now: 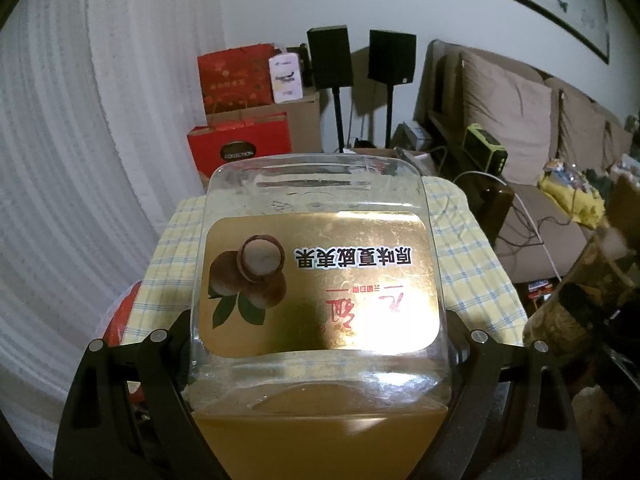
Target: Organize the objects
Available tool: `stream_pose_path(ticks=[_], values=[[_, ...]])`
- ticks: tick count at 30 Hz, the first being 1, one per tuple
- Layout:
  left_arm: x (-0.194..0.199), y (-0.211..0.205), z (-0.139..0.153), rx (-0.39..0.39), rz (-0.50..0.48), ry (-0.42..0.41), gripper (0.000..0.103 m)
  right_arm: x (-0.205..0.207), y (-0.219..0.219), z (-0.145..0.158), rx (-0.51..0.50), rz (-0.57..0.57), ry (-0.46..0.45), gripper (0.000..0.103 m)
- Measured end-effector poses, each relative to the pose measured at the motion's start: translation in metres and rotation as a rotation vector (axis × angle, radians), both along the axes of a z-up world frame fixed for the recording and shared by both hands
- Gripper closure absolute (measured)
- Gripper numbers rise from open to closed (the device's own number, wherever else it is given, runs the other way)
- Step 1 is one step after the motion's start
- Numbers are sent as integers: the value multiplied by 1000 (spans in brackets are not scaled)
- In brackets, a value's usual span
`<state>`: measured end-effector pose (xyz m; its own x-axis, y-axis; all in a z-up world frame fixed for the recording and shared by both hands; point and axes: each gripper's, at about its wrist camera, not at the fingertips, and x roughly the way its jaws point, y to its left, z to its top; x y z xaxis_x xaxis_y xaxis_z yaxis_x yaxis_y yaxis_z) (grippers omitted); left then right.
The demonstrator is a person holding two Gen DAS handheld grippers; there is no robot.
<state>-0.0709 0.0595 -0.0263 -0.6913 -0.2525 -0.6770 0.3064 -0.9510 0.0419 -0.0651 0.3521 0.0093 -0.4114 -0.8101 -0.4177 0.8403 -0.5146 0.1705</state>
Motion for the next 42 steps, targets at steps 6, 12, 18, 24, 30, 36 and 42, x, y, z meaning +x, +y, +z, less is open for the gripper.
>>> stream_pose_path(ticks=[6, 12, 18, 24, 30, 36, 42], values=[[-5, 9, -9, 26, -31, -14, 14, -2, -2, -4, 23, -13, -13, 37], [-11, 8, -12, 36, -28, -19, 14, -9, 4, 5, 21, -65, 43, 37], [-5, 0, -1, -24, 6, 2, 14, -19, 19, 7, -7, -107, -9, 37], [3, -12, 9, -11, 58, 26, 14, -22, 29, 17, -42, -129, -6, 37], [6, -4, 18, 15, 38, 56, 14, -22, 41, 27, -47, -162, -10, 37], [0, 17, 24, 4, -4, 69, 14, -35, 54, 28, -73, -194, -54, 37], [-16, 31, 33, 0, -40, 96, 14, -49, 62, 26, -52, -247, -26, 37]])
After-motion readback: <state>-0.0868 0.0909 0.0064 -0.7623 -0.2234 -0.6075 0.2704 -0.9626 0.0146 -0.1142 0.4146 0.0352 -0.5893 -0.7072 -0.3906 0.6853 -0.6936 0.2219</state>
